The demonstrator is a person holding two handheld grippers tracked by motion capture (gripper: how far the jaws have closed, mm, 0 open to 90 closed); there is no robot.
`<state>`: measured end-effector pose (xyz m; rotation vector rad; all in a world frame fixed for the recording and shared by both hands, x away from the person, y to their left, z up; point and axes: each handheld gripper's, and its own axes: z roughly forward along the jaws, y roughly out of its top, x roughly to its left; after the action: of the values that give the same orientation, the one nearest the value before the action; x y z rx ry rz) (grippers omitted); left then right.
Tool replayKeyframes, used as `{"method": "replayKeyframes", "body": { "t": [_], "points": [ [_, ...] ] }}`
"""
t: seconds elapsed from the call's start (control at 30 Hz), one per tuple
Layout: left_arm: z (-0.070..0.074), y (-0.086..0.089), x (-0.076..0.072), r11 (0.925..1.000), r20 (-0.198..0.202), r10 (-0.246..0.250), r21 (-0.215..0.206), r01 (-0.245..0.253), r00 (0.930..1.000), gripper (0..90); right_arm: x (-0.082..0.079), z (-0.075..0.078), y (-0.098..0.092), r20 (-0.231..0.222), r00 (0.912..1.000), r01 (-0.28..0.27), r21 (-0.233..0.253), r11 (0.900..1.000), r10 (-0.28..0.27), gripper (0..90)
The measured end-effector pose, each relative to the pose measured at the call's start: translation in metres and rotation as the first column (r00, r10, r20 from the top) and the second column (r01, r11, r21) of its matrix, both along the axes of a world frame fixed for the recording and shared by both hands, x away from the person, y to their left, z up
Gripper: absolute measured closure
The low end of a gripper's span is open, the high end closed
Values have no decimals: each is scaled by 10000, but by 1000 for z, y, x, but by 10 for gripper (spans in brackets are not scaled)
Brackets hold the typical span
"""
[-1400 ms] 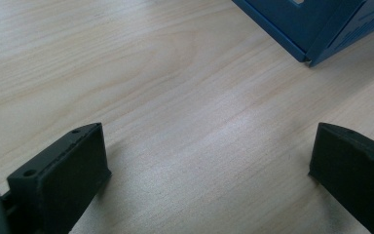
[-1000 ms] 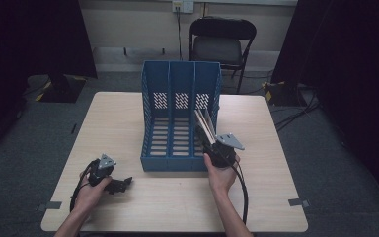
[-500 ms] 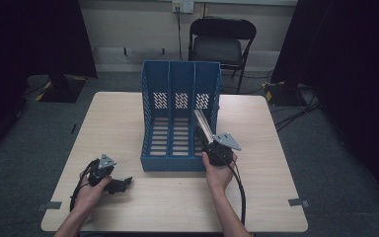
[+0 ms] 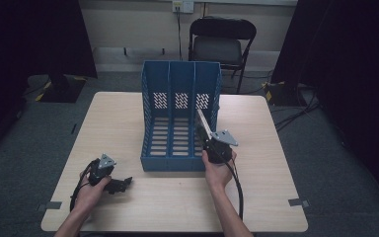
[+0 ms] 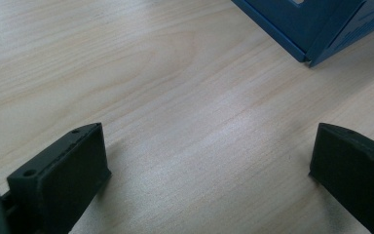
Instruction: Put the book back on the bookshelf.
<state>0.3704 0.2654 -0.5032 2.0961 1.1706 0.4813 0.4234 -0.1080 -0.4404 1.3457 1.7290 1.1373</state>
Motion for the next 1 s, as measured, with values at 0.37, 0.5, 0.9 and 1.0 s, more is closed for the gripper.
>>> {"method": "replayKeyframes", "body": {
  "t": [0.37,0.5,0.9,1.0],
  "points": [
    [0,0,0,10000,-8,-6,-7,6,10000,0,-2,1,6,134,9989,436,254,9987,-440,765],
    [0,1,0,9999,-32,-83,86,83,10000,0,-1,3,5,178,9985,522,227,9984,-526,765],
    [0,1,0,9999,-32,-91,86,91,10000,0,-1,8,-1,415,9925,1137,322,9930,-1150,766],
    [0,1,0,9999,-38,-96,90,96,9999,0,0,6,1,432,9893,1379,348,9898,-1394,766]
  ]
}}
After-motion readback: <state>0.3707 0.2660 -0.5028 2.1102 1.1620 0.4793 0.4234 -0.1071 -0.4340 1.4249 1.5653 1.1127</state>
